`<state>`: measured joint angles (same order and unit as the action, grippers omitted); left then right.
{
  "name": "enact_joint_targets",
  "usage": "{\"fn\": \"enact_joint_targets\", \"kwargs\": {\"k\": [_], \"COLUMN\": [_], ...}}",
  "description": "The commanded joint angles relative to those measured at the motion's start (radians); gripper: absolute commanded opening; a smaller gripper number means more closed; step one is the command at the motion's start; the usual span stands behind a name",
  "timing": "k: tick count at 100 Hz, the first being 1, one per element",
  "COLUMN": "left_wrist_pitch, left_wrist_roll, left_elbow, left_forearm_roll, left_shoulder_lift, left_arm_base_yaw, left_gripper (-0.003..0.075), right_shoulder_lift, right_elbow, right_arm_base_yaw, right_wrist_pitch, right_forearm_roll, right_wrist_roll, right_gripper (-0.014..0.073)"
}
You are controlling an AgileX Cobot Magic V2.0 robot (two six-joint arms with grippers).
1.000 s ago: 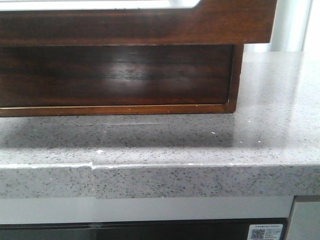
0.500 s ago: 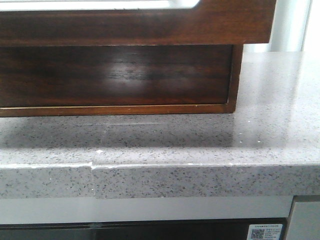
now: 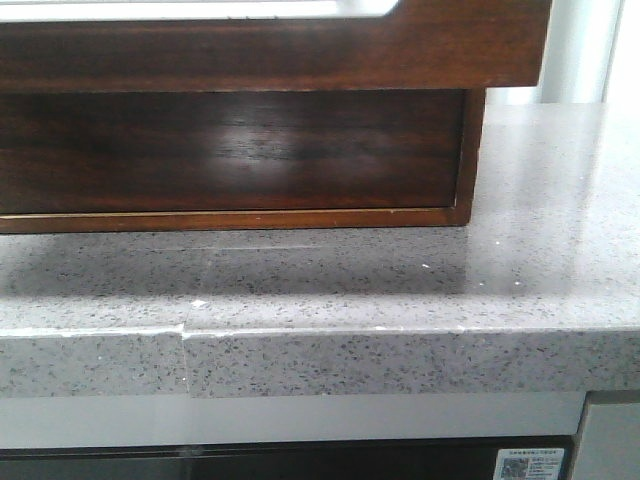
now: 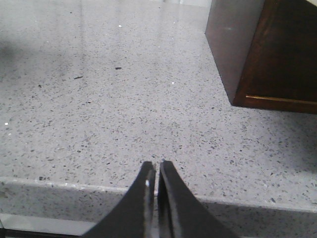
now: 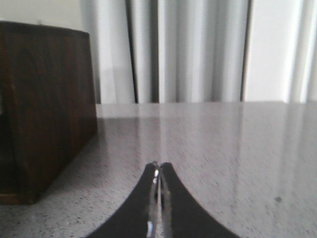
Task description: Put scissors in drawer with both arms
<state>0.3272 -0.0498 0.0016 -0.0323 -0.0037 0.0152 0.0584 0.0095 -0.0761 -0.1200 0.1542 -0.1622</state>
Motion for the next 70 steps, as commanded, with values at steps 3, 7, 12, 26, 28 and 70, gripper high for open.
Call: {"fn": "enact_joint_targets", "kwargs": {"k": [3, 7, 12, 26, 28, 70], "left_wrist_pitch": [-0.059, -0.059, -0.059, -0.059, -0.059, -0.059], "left_wrist_roll": [0.001, 0.001, 0.001, 0.001, 0.001, 0.001], "left_elbow": [0.020, 0.020, 0.020, 0.020, 0.020, 0.020], "left_forearm_roll": [-0.013, -0.013, -0.013, -0.013, -0.013, -0.013], "left_shoulder_lift": [-0.029, -0.029, -0.029, -0.029, -0.029, -0.029], "left_arm_base_yaw": [0.000, 0.000, 0.000, 0.000, 0.000, 0.000], "left_gripper": [-0.0022, -0.0022, -0.0022, -0.0022, -0.0022, -0.0022], "right_shoulder_lift": [-0.013, -0.024, -0.032, -0.066, -0.074, -0.087], "right_elbow": [0.030, 0.030, 0.030, 0.030, 0.030, 0.030], "right_arm_base_yaw": [-0.026, -0.026, -0.026, -0.028, -0.028, -0.028], "right_wrist_pitch": [-0.072, -0.026, 0.014, 0.152, 0.177, 0.435], "right_forearm_roll": [-0.027, -0.027, -0.027, -0.089, -0.104, -0.120], "right_wrist_roll": [-0.003, -0.001, 0.006, 0.091, 0.108, 0.139], "right_gripper": [-0.0042, -0.0042, -0.0042, -0.0042, -0.0042, -0.0042]}}
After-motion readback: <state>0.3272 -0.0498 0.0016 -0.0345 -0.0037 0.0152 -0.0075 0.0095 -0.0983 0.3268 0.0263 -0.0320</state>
